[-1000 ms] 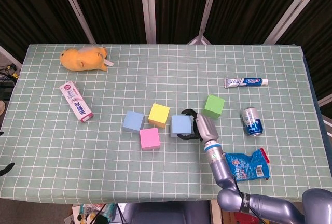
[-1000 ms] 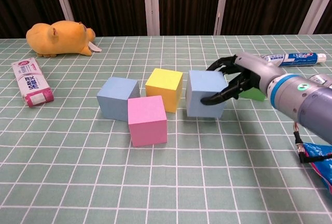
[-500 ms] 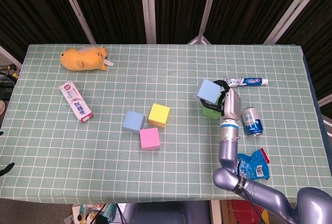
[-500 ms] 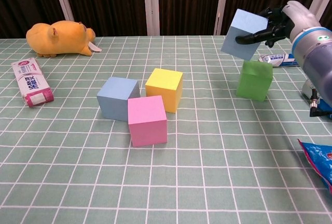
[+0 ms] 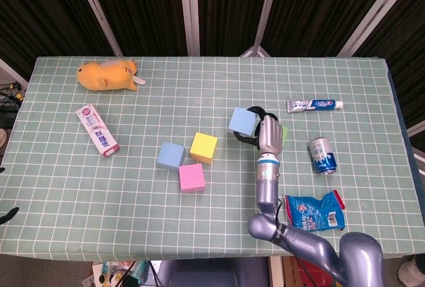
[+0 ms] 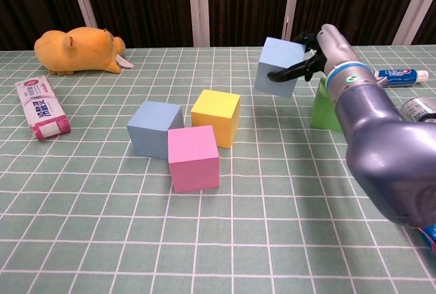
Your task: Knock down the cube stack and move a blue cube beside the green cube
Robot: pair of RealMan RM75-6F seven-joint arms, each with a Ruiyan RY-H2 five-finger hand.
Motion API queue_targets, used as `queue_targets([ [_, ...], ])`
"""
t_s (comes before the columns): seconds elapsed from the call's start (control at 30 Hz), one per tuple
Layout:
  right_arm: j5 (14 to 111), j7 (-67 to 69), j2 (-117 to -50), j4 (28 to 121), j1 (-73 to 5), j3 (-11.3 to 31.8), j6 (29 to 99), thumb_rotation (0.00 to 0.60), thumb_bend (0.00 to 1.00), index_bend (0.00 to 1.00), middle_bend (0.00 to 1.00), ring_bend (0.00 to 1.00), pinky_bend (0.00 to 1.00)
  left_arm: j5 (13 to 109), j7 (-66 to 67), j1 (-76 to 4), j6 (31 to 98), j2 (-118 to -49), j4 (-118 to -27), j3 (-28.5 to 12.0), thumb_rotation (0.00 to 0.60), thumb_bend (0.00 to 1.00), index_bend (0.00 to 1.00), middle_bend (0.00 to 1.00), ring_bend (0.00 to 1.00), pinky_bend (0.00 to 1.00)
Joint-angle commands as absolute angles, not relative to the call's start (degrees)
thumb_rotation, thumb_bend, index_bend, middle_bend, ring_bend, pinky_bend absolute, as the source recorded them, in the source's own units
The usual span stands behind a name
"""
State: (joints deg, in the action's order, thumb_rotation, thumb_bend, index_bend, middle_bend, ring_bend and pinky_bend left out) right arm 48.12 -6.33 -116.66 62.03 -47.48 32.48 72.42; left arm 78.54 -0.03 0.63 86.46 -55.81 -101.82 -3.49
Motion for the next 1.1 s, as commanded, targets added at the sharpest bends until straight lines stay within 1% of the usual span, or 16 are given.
queue_targets([
  [0.03, 48.7, -5.2, -119.4, 57.8, -49.7, 32.9, 70.5, 0.6, 0.15, 0.36, 0.42, 0.49, 0.08, 78.1, 0.4, 0.3, 86.0, -56.0, -101.7, -3.7, 0.6, 0.13, 0.23, 0.0, 0.0, 0.0],
  [0.07, 48.7, -5.0, -119.6, 57.2, -49.9, 32.9, 69.8, 0.6, 0.16, 0.3, 0.3, 0.38, 0.04, 77.9, 0.6, 0.2, 85.8, -56.1, -101.7, -3.7, 0.6, 0.13, 0.23, 0.0, 0.0, 0.0],
  [0.1, 48.7, -5.2, -119.7, 56.7, -50.0, 32.7, 68.9, 0.6, 0.16, 0.26, 0.23, 0.31, 0.02, 77.7, 0.8, 0.0, 85.6, -56.2, -101.7, -3.8, 0.6, 0.13, 0.23, 0.0, 0.0, 0.0],
  [0.13, 48.6, -5.7, -119.6, 56.3, -50.1, 32.4, 68.0, 0.6, 0.16, 0.19, 0.13, 0.22, 0.0, 77.5, 1.1, -0.1, 85.4, -56.3, -101.7, -3.8, 0.6, 0.13, 0.23, 0.0, 0.0, 0.0],
  [0.17, 48.6, -6.1, -119.5, 56.1, -50.2, 32.3, 67.5, 0.6, 0.16, 0.13, 0.07, 0.16, 0.0, 77.4, 1.2, -0.1, 85.3, -56.4, -101.7, -3.9, 0.6, 0.13, 0.23, 0.0, 0.0, 0.0],
  [0.2, 48.7, -6.5, -119.3, 55.8, -50.3, 32.0, 66.9, 0.6, 0.16, 0.09, 0.02, 0.11, 0.0, 77.2, 1.5, -0.2, 85.2, -56.5, -101.7, -3.9, 0.6, 0.13, 0.23, 0.0, 0.0, 0.0],
  [0.3, 49.6, -7.3, -119.1, 55.3, -50.3, 31.5, 67.2, 0.6, 0.15, 0.01, 0.0, 0.06, 0.0, 77.0, 2.1, -0.4, 84.9, -56.7, -101.8, -3.9, 0.6, 0.13, 0.23, 0.0, 0.0, 0.0],
  [0.47, 50.3, -8.6, -118.1, 56.9, -49.4, 32.0, 69.5, 0.6, 0.13, 0.0, 0.0, 0.05, 0.0, 77.4, 2.2, -0.1, 85.3, -56.5, -102.2, -3.6, 0.6, 0.13, 0.23, 0.0, 0.0, 0.0],
  [0.6, 50.4, -9.1, -114.6, 62.6, -47.1, 33.2, 71.7, 0.6, 0.13, 0.0, 0.0, 0.06, 0.0, 77.4, 1.2, 0.2, 85.8, -56.1, -102.1, -3.7, 0.6, 0.13, 0.23, 0.0, 0.0, 0.0],
  [0.67, 51.3, -9.5, -111.7, 66.5, -45.0, 33.0, 73.4, 0.6, 0.13, 0.0, 0.0, 0.07, 0.0, 77.3, 0.6, 0.3, 85.8, -55.9, -102.0, -3.8, 0.6, 0.13, 0.23, 0.0, 0.0, 0.0],
  [0.83, 52.6, -10.8, -103.6, 76.2, -38.9, 30.8, 75.0, 0.6, 0.13, 0.0, 0.0, 0.13, 0.0, 77.0, 0.1, 0.1, 85.5, -55.9, -101.9, -4.0, 0.6, 0.13, 0.23, 0.0, 0.0, 0.0],
  [0.9, 53.4, -10.8, -99.5, 80.7, -35.8, 29.4, 75.7, 0.6, 0.13, 0.0, 0.0, 0.15, 0.0, 77.1, 0.2, 0.0, 85.5, -55.9, -101.9, -4.0, 0.6, 0.13, 0.23, 0.0, 0.0, 0.0],
  [0.93, 54.2, -11.1, -96.5, 83.2, -32.9, 27.9, 77.1, 0.6, 0.13, 0.0, 0.01, 0.16, 0.0, 77.3, 0.5, 0.0, 85.3, -56.1, -101.9, -3.8, 0.6, 0.13, 0.23, 0.0, 0.0, 0.0],
  [0.97, 56.2, -10.1, -92.0, 87.7, -29.2, 25.1, 77.6, 0.6, 0.13, 0.0, 0.01, 0.16, 0.0, 77.4, 1.0, -0.1, 85.3, -56.2, -102.1, -3.7, 0.6, 0.13, 0.23, 0.0, 0.0, 0.0],
  [1.0, 57.3, -9.0, -89.2, 90.5, -27.0, 23.4, 77.3, 0.6, 0.13, 0.0, 0.01, 0.17, 0.0, 77.5, 1.2, -0.1, 85.4, -56.2, -102.1, -3.7, 0.6, 0.13, 0.23, 0.0, 0.0, 0.0],
  [1.1, 60.8, -5.9, -82.8, 95.9, -22.8, 18.9, 75.9, 0.6, 0.13, 0.0, 0.05, 0.18, 0.0, 77.5, 1.5, -0.1, 85.5, -56.4, -102.2, -3.7, 0.6, 0.13, 0.23, 0.0, 0.0, 0.0],
])
